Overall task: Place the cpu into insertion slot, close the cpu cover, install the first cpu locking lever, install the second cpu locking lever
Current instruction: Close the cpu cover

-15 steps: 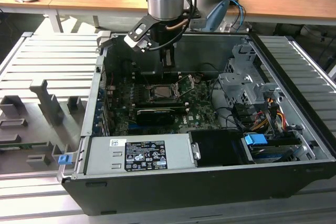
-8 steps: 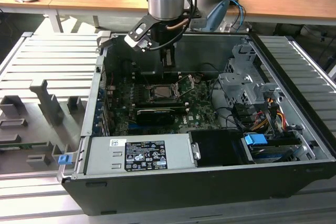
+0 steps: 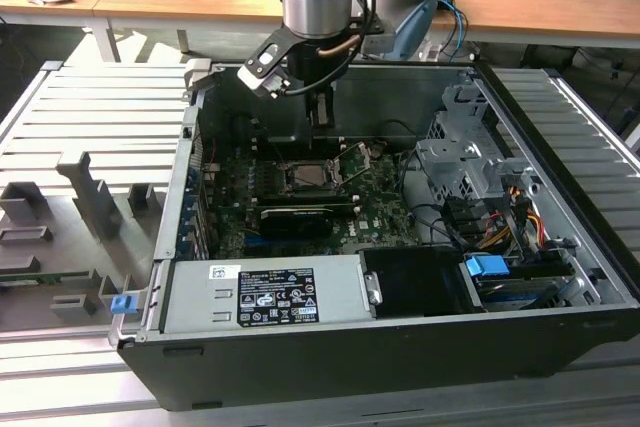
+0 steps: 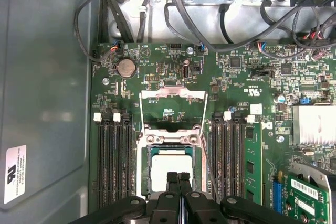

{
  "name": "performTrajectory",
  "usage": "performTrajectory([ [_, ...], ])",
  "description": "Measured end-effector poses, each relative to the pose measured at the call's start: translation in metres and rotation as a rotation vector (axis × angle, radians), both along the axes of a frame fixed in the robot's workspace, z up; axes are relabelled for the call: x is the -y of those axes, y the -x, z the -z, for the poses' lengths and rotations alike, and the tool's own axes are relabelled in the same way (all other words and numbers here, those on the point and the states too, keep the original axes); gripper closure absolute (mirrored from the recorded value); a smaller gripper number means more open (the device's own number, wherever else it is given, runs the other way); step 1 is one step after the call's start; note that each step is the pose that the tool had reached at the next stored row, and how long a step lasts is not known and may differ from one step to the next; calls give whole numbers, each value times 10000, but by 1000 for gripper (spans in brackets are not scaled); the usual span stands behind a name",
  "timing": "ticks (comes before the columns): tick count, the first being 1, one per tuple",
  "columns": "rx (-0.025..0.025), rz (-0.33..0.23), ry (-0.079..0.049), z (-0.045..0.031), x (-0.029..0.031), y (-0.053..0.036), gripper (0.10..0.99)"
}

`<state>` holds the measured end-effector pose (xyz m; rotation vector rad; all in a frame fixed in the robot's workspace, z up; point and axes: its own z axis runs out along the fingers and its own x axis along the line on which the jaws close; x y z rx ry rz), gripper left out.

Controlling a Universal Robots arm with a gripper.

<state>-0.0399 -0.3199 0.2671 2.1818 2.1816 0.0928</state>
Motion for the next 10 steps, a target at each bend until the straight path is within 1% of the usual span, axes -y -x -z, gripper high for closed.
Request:
performTrajectory([
  [6, -2, -1, 3, -4, 0, -14, 980],
  [10, -36, 0, 2, -3, 0, -105, 980],
])
